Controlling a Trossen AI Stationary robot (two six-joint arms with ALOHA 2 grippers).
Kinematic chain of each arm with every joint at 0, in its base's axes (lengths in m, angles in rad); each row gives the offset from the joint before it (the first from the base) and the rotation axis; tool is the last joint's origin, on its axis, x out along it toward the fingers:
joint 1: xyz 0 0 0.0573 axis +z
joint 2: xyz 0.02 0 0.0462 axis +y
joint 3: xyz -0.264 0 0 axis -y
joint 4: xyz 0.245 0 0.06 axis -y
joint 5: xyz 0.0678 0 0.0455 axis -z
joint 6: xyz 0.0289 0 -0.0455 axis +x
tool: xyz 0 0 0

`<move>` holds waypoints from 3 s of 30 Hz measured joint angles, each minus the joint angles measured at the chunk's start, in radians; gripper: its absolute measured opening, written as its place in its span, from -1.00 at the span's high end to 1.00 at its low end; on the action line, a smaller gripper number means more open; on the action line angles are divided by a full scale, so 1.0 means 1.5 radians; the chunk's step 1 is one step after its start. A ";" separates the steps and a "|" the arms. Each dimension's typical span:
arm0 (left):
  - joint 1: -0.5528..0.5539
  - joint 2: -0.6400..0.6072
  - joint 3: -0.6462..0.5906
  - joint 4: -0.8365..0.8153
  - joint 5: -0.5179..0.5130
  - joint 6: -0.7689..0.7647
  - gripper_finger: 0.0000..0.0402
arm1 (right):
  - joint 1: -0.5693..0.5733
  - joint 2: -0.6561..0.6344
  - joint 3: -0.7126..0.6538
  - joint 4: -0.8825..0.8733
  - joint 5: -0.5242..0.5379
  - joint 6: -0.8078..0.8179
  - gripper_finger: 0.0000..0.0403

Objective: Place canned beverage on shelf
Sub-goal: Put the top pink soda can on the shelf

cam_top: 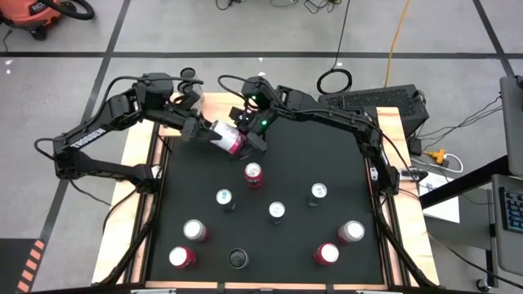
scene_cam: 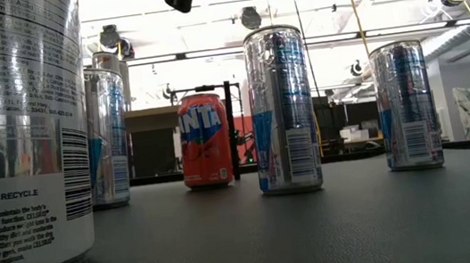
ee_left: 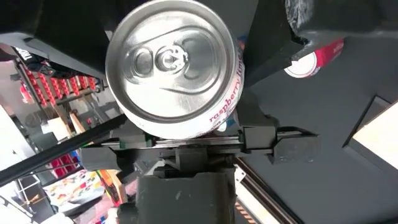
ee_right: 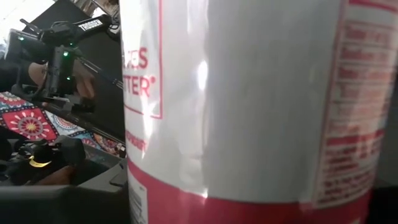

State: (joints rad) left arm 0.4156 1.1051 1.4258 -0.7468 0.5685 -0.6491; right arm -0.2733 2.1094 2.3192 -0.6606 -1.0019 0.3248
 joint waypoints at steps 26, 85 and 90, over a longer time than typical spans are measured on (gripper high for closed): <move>-0.001 0.016 0.000 0.003 0.015 -0.002 -0.52 | 0.000 0.000 0.000 -0.006 0.002 -0.013 -0.36; 0.313 0.073 0.358 -0.340 -0.374 0.027 -0.51 | -0.087 -0.209 0.000 -0.417 0.077 -0.265 -0.71; 0.368 0.101 0.378 -0.406 -0.357 0.041 -0.51 | -0.087 -0.209 0.000 -0.421 0.077 -0.265 -0.71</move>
State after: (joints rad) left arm 0.9681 1.2569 1.9920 -1.3556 0.0325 -0.5875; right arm -0.4046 1.7958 2.3196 -1.2928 -0.8860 -0.0730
